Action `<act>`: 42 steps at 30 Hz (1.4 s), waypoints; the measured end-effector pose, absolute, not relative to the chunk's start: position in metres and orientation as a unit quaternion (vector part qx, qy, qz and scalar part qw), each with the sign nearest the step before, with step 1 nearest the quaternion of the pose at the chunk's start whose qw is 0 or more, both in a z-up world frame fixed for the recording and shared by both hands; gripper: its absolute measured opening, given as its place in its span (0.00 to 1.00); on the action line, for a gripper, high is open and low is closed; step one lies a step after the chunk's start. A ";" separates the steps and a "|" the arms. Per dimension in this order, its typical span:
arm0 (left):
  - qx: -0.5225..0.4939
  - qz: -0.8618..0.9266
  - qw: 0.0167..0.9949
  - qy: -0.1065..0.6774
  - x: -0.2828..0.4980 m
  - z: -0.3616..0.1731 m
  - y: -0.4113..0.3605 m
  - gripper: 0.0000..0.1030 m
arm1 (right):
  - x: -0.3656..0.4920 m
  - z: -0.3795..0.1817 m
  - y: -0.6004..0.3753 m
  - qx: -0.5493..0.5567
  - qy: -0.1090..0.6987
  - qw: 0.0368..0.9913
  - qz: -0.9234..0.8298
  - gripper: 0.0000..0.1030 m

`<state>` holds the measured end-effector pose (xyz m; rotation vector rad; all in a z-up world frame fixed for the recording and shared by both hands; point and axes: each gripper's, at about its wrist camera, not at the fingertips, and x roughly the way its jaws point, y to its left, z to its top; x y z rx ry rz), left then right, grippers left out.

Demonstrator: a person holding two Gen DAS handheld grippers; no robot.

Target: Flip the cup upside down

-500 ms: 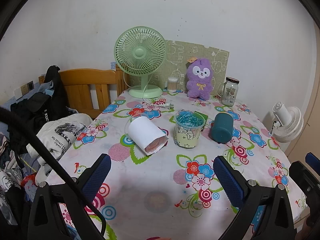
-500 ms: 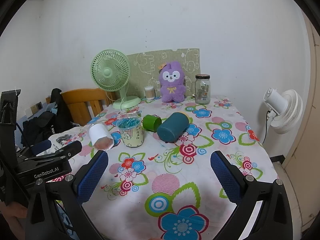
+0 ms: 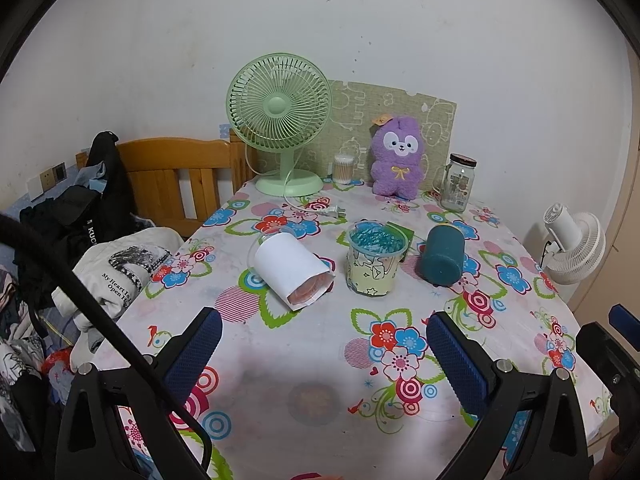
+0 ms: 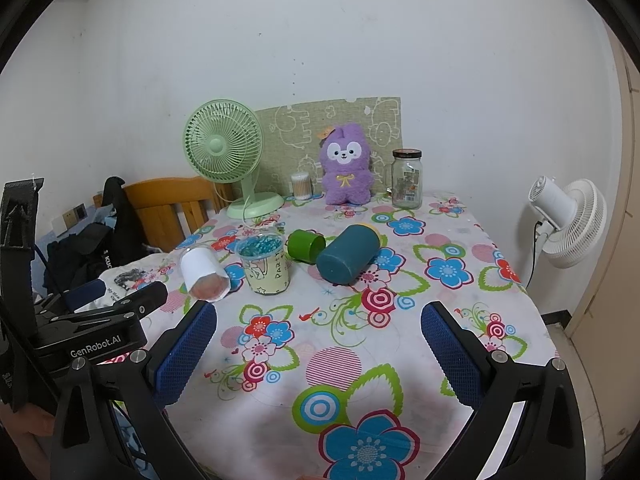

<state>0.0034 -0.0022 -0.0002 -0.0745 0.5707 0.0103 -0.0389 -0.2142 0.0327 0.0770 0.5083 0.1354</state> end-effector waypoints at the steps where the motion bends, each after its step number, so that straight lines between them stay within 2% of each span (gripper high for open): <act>1: -0.037 0.005 0.959 0.281 0.003 0.000 -0.002 1.00 | -0.038 0.033 -0.214 0.038 0.251 0.965 0.067 1.00; 29: -0.037 0.008 0.957 0.288 0.012 0.003 0.004 1.00 | -0.030 0.037 -0.209 0.044 0.260 0.962 0.069 1.00; 42: -0.037 0.033 0.939 0.340 0.073 -0.011 0.042 1.00 | 0.055 0.034 -0.182 0.060 0.338 0.925 0.163 1.00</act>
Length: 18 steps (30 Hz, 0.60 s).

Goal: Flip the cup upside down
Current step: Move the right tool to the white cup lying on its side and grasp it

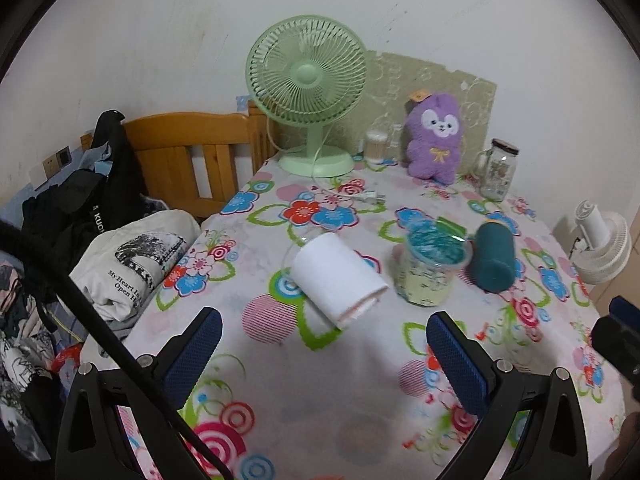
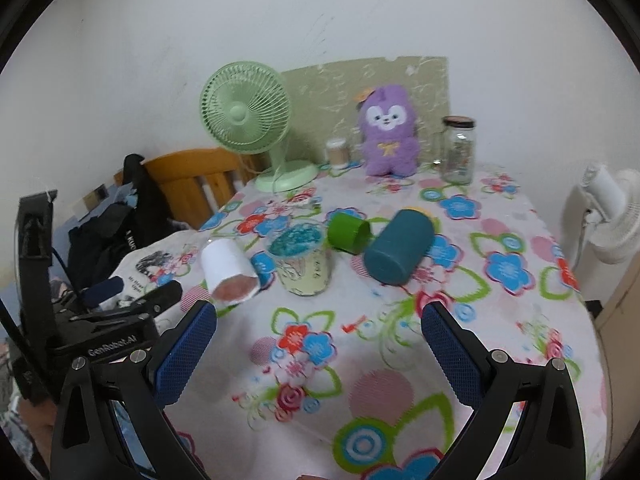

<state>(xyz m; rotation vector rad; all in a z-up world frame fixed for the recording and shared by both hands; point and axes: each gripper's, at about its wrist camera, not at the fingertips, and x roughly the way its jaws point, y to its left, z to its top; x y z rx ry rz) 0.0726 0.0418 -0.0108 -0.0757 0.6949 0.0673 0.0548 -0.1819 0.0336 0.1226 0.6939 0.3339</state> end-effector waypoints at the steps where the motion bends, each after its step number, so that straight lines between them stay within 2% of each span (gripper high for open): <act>1: -0.035 0.033 0.938 0.344 0.077 -0.012 0.044 1.00 | 0.061 0.033 -0.179 0.066 0.344 0.919 0.183 1.00; 18: -0.028 0.064 0.919 0.389 0.146 -0.037 0.104 1.00 | 0.152 0.011 -0.086 -0.027 0.413 0.868 0.276 1.00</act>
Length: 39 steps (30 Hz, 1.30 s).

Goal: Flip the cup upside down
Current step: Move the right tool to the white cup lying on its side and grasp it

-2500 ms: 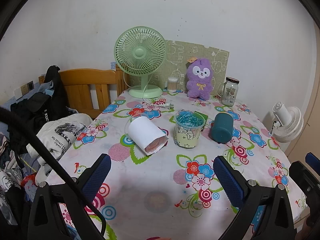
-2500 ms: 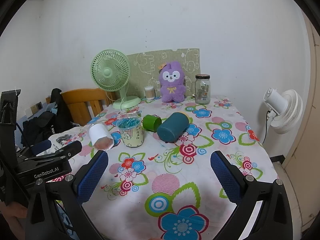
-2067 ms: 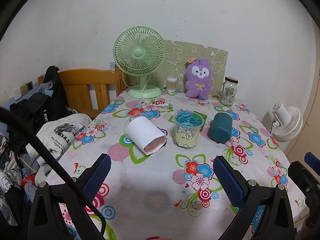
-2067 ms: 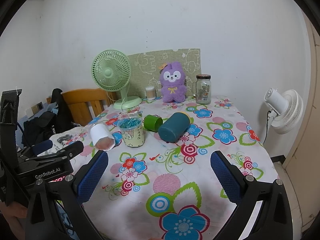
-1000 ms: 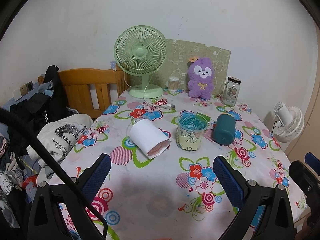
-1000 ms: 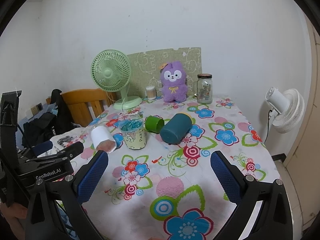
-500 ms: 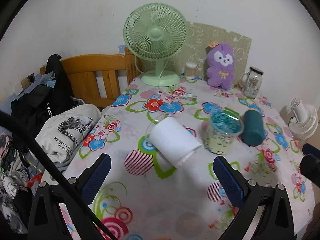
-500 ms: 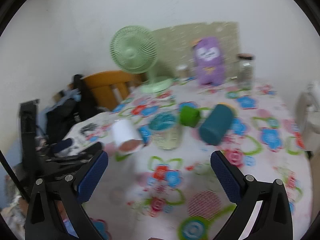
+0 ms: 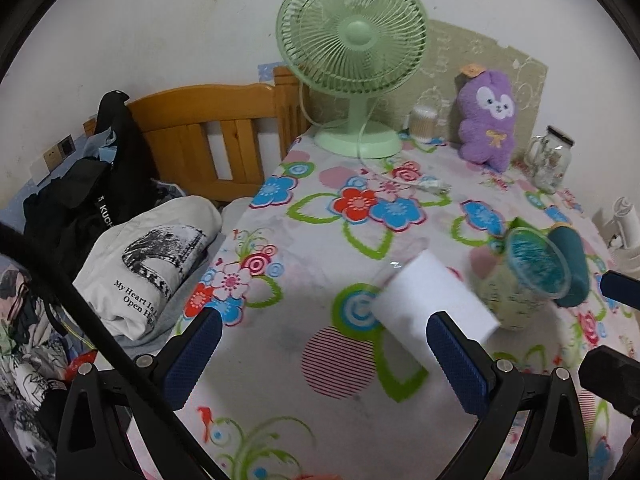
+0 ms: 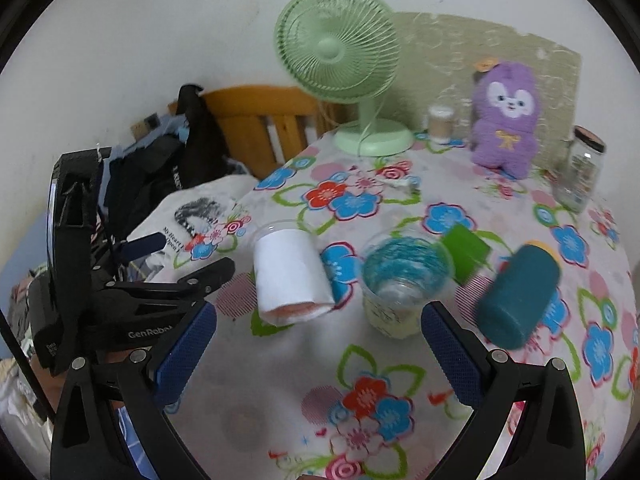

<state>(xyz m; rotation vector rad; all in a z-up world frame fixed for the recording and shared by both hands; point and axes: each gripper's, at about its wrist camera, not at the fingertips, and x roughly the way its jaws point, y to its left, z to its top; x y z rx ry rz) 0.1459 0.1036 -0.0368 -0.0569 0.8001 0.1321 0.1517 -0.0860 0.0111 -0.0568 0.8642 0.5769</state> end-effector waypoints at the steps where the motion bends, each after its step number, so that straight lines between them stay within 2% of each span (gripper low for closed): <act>1: -0.028 0.066 0.918 0.391 0.149 -0.038 0.107 1.00 | 0.155 0.009 -0.081 -0.029 0.416 0.865 0.280 1.00; 17: -0.061 0.079 0.895 0.435 0.185 -0.073 0.147 1.00 | 0.213 -0.044 -0.036 -0.073 0.482 0.822 0.295 1.00; 22: -0.064 0.078 0.892 0.441 0.190 -0.078 0.146 1.00 | 0.220 -0.049 -0.029 -0.104 0.482 0.821 0.286 0.99; 25: -0.060 0.077 0.893 0.438 0.190 -0.077 0.145 1.00 | 0.216 -0.046 -0.022 -0.120 0.482 0.816 0.295 0.94; 32: -0.069 0.091 0.894 0.434 0.183 -0.074 0.153 1.00 | 0.205 -0.036 -0.007 -0.145 0.461 0.818 0.314 0.94; 39: -0.072 0.089 0.891 0.438 0.183 -0.076 0.155 1.00 | 0.216 -0.056 0.009 -0.179 0.471 0.805 0.314 0.93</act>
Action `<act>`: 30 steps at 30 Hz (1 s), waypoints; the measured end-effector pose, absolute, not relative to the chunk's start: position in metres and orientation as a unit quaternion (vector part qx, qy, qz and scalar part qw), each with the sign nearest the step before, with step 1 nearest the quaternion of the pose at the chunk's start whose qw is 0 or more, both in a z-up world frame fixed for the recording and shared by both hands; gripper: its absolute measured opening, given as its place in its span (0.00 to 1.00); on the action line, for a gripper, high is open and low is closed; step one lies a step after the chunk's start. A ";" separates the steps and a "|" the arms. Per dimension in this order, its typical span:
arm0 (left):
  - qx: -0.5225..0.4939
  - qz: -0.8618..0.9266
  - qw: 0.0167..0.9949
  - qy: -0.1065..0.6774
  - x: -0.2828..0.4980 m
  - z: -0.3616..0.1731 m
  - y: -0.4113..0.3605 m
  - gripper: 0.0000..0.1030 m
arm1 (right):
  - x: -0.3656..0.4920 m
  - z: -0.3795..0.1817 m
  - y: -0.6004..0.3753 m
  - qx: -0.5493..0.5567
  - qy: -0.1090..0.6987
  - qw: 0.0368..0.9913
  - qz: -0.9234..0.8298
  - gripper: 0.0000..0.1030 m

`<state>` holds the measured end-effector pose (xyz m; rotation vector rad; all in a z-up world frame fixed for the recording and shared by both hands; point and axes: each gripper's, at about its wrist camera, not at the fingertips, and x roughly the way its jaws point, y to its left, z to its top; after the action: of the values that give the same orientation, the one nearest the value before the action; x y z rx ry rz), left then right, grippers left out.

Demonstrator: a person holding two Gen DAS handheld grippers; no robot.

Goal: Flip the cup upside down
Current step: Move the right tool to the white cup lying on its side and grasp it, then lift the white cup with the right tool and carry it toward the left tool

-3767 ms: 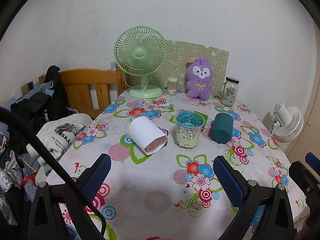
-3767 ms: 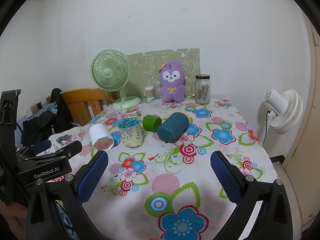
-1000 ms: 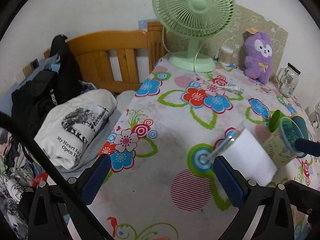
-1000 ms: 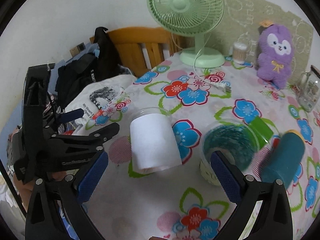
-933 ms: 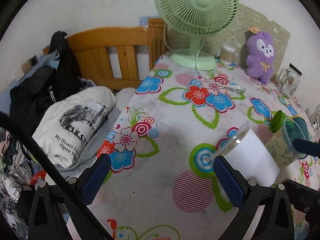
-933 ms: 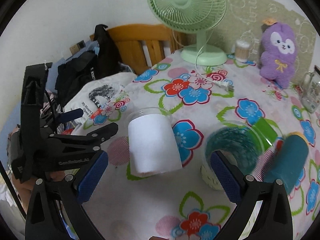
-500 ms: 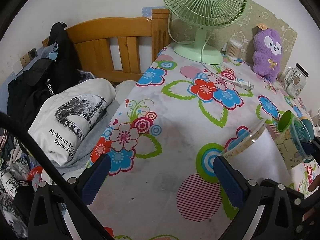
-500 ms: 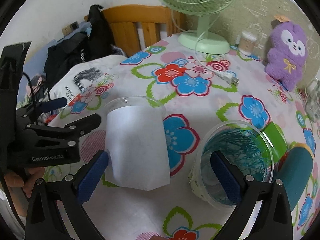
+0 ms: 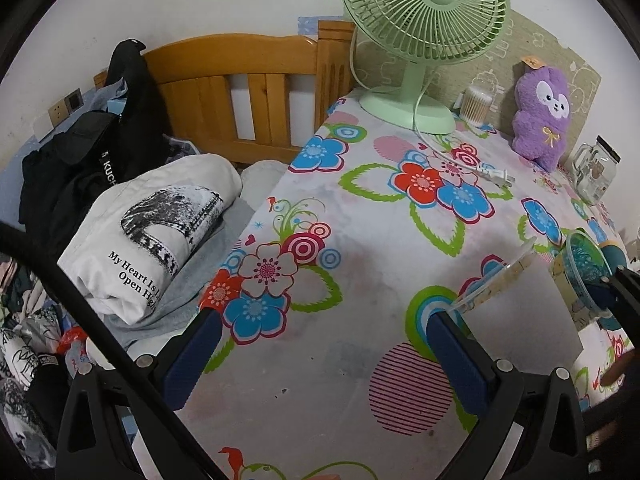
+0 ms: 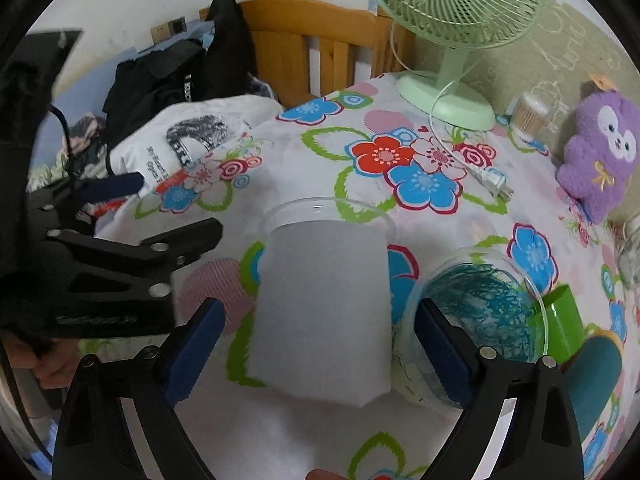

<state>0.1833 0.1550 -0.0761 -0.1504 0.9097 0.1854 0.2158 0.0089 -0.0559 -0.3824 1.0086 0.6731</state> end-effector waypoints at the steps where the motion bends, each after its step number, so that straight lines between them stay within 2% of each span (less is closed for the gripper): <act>1: -0.072 0.089 0.891 0.439 0.183 -0.076 0.155 1.00 | 0.219 -0.060 0.010 -0.187 0.472 0.804 0.308 0.93; 5: -0.071 0.087 0.892 0.438 0.183 -0.076 0.154 1.00 | 0.226 -0.066 0.013 -0.226 0.463 0.810 0.280 0.86; 10: -0.074 0.086 0.892 0.437 0.183 -0.076 0.153 1.00 | 0.227 -0.063 0.013 -0.235 0.456 0.811 0.281 0.71; 13: -0.073 0.086 0.893 0.437 0.184 -0.075 0.153 1.00 | 0.225 -0.061 0.012 -0.233 0.454 0.813 0.279 0.68; 30: -0.069 0.077 0.898 0.427 0.173 -0.063 0.140 1.00 | 0.197 -0.017 -0.017 -0.210 0.430 0.833 0.279 0.66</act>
<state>0.1726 0.1404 -0.0628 -0.1420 0.8848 0.1585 0.1974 -0.0167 -0.0167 -0.4445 0.9105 0.5918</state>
